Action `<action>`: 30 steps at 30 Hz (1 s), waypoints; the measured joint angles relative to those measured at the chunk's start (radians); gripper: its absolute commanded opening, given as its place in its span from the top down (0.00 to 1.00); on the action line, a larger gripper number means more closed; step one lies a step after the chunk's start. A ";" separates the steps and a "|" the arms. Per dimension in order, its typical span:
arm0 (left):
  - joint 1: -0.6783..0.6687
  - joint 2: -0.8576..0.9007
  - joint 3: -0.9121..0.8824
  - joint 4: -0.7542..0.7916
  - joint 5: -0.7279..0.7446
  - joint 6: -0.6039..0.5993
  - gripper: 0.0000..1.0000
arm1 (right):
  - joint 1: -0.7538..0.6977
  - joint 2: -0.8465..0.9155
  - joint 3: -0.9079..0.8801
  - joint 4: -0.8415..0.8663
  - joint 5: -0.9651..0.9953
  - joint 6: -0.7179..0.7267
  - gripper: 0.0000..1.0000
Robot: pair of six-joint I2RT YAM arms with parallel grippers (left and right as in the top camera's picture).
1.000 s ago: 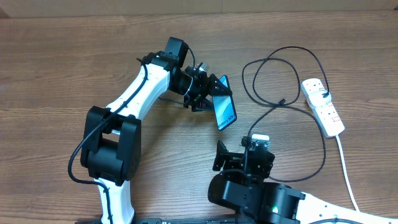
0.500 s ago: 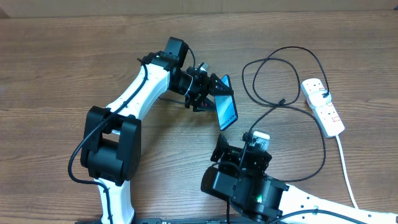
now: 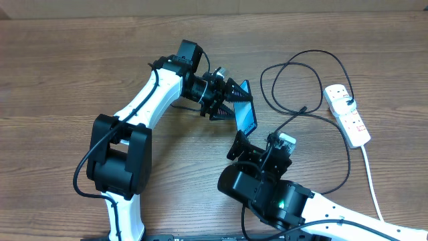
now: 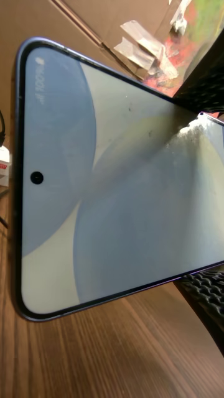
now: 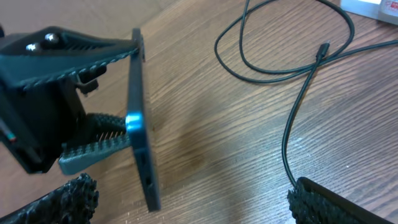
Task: Plug charger to phone and switch on socket
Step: 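Grasp the smartphone's side edge with the right gripper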
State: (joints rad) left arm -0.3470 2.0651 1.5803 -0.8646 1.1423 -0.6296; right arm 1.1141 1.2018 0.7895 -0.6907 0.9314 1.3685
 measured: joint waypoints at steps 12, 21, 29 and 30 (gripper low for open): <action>0.000 0.000 0.000 0.000 0.048 0.000 0.61 | -0.034 0.078 0.001 0.257 -0.004 -0.152 0.00; 0.000 0.000 0.000 0.000 0.051 0.000 0.60 | -0.047 0.153 0.002 0.346 -0.011 -0.351 0.00; 0.000 0.000 0.000 0.000 0.051 0.000 0.60 | -0.106 0.153 0.002 0.352 -0.018 -0.383 0.00; 0.000 0.000 0.000 0.000 0.051 0.000 0.60 | -0.110 0.153 0.002 0.359 -0.027 -0.390 0.02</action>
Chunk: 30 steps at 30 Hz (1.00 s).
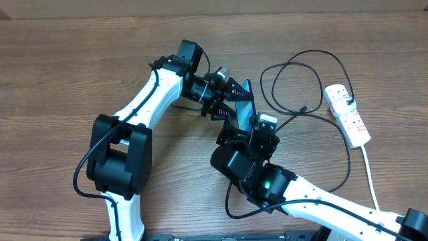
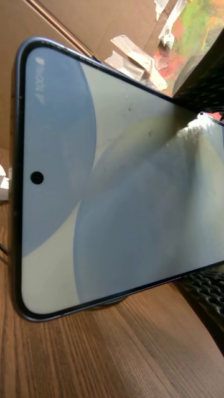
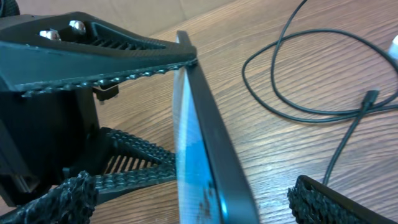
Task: Plug charger to phone and switch on socket
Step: 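Grasp the smartphone's side edge with the right gripper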
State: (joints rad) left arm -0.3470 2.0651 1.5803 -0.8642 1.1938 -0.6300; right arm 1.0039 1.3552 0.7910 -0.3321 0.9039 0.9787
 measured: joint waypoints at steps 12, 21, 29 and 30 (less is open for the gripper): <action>0.000 0.000 0.000 0.000 0.000 0.000 0.60 | -0.035 0.000 0.000 0.065 -0.075 -0.126 0.28; 0.000 0.000 0.000 0.000 0.000 0.000 0.60 | -0.047 0.000 0.000 0.061 -0.085 -0.148 0.48; 0.000 0.000 0.000 0.000 0.000 0.000 0.60 | -0.047 0.000 0.000 0.062 -0.087 -0.146 0.60; 0.000 0.000 0.000 0.000 0.000 0.000 0.60 | -0.047 0.000 0.000 0.062 -0.087 -0.148 0.63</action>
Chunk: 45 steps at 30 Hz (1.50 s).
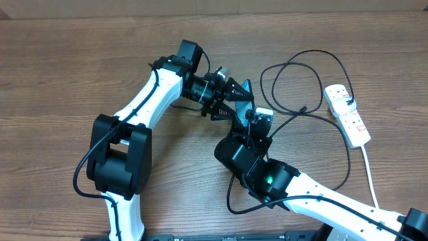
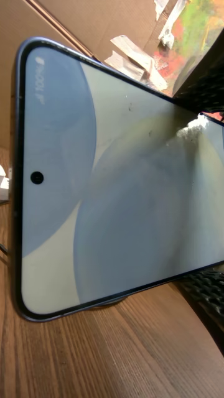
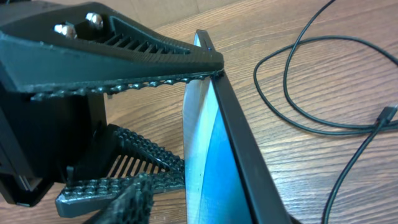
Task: Plug charger to phone and switch on socket
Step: 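Grasp the smartphone's side edge with the right gripper, then open the left gripper and pull the left arm back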
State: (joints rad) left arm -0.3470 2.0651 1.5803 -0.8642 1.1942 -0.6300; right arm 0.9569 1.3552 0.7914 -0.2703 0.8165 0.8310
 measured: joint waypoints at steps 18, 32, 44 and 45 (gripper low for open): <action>0.002 0.000 0.000 0.002 0.006 0.001 0.57 | -0.001 0.000 0.001 0.005 0.003 0.024 0.91; 0.006 0.000 0.006 0.000 0.024 -0.002 0.00 | -0.005 0.007 0.001 -0.027 -0.016 0.008 0.96; 0.006 0.000 0.007 0.000 -0.005 -0.003 0.00 | -0.005 0.000 0.001 -0.043 -0.036 0.005 0.96; 0.008 0.000 0.007 0.001 -0.008 0.001 0.00 | -0.006 -0.006 0.001 -0.049 -0.042 0.006 0.96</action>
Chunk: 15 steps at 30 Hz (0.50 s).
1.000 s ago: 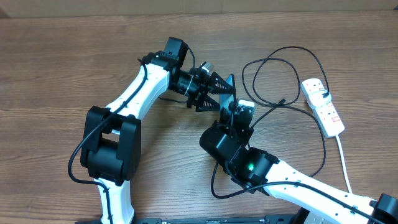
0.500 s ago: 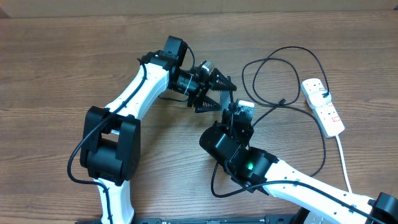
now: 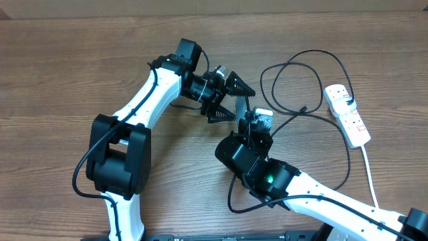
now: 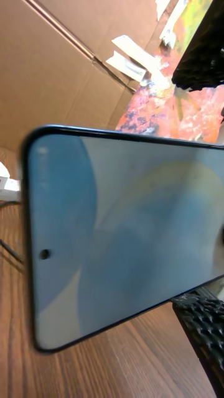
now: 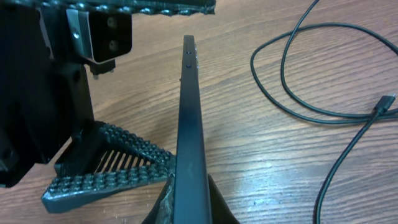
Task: Plug charger to phone and switch on socket
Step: 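Open the left gripper and pull the left arm back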
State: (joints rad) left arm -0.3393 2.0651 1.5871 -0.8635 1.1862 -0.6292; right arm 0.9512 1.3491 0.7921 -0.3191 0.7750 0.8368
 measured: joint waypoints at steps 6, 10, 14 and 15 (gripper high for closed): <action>0.040 0.000 0.000 -0.008 -0.026 0.055 0.00 | 0.000 -0.091 0.000 -0.086 -0.018 -0.001 0.96; 0.123 0.000 0.002 -0.091 -0.038 0.137 0.00 | 0.000 -0.174 0.000 -0.149 -0.032 0.001 0.96; 0.222 -0.009 0.004 -0.241 -0.060 0.274 0.00 | 0.000 -0.251 0.000 -0.180 -0.068 0.001 0.96; 0.248 -0.020 0.003 -0.287 -0.074 0.314 0.00 | 0.000 -0.266 0.000 -0.180 -0.078 0.001 0.96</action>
State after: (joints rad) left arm -0.0917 2.0453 1.5906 -1.1503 1.1118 -0.3153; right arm 0.9516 1.0832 0.7921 -0.4988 0.6971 0.8379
